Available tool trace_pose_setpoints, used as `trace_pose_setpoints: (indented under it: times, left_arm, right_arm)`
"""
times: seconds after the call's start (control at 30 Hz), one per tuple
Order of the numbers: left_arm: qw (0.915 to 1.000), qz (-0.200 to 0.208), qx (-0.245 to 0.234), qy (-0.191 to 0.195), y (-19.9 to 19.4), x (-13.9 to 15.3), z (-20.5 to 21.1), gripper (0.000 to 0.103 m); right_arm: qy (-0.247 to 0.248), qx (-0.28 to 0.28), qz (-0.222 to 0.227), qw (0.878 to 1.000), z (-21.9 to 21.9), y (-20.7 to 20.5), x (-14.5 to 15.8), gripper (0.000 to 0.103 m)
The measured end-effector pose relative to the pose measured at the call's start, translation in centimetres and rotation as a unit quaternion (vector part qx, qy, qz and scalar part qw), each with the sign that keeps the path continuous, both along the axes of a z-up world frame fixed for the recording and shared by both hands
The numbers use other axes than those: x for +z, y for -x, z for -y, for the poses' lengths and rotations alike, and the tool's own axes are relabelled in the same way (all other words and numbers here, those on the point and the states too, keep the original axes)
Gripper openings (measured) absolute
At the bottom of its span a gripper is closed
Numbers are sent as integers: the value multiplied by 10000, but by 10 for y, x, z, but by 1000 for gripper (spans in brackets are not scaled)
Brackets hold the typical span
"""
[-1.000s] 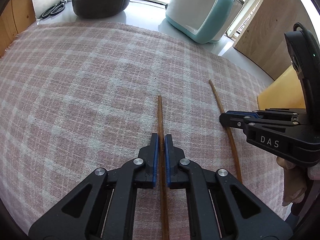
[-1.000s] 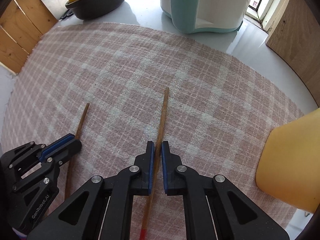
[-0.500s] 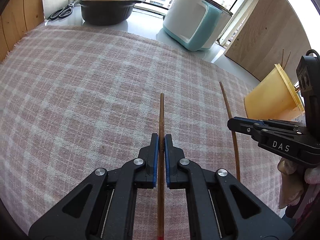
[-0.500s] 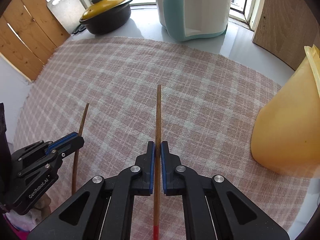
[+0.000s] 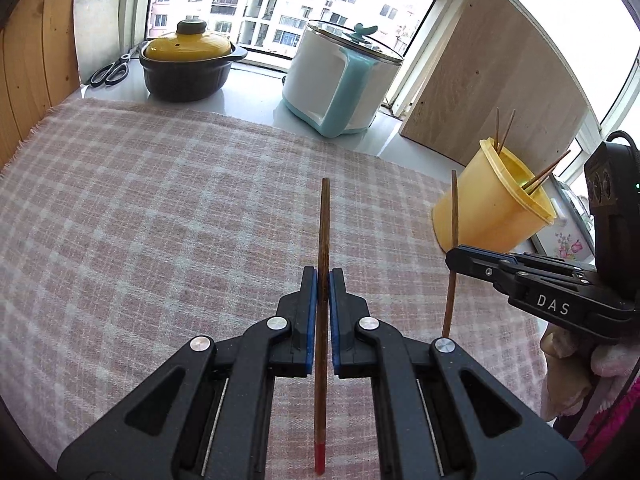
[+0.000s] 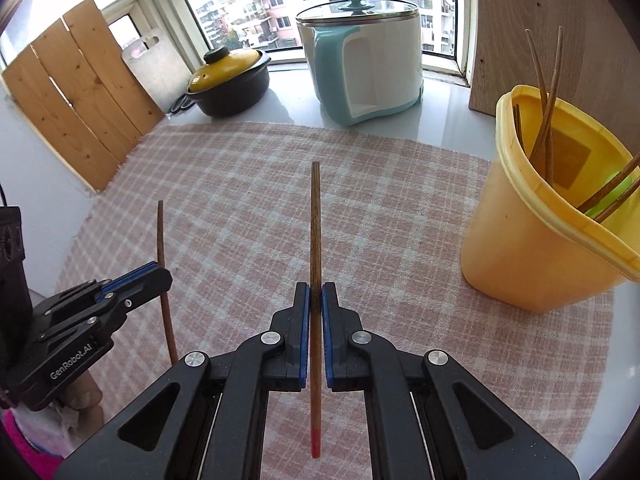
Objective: Organize utensils
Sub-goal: 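Lift and carry both chopsticks upright with both tools over the yellow container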
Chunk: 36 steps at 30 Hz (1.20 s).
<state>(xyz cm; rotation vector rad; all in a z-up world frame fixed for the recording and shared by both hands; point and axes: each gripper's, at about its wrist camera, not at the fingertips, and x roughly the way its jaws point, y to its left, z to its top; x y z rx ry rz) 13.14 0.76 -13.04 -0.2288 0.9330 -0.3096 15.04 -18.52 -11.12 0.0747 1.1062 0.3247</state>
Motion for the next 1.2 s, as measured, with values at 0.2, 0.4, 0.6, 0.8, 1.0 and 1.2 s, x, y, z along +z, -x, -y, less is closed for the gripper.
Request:
trace_pose_setpoints:
  times: [0.2,0.4,0.6,0.8,1.0,1.2]
  left_arm:
    - [9996,210,-170,69,13,16,12,4]
    - [9985,405,-347,137,22,31,28,4]
    - [9966,598,-519,206,29,48,42,4]
    - [9944,801,-648,232,33,64,53,4]
    - [9917,1020,-757,197,35,78,65,4]
    - [9888,1193,-874,191,34,91,80,4]
  right_arm:
    - [46,-3,291,9996,7,21,19,4]
    - [83,-76,607,9981,14,38,39,4]
    - [149,-169,855,9961,24,50,55,4]
    - [148,-297,1008,9944,35,58,67,4]
    - [149,-395,1156,9924,46,65,81,4]
    - [158,-504,1314,9899,57,69,94,4]
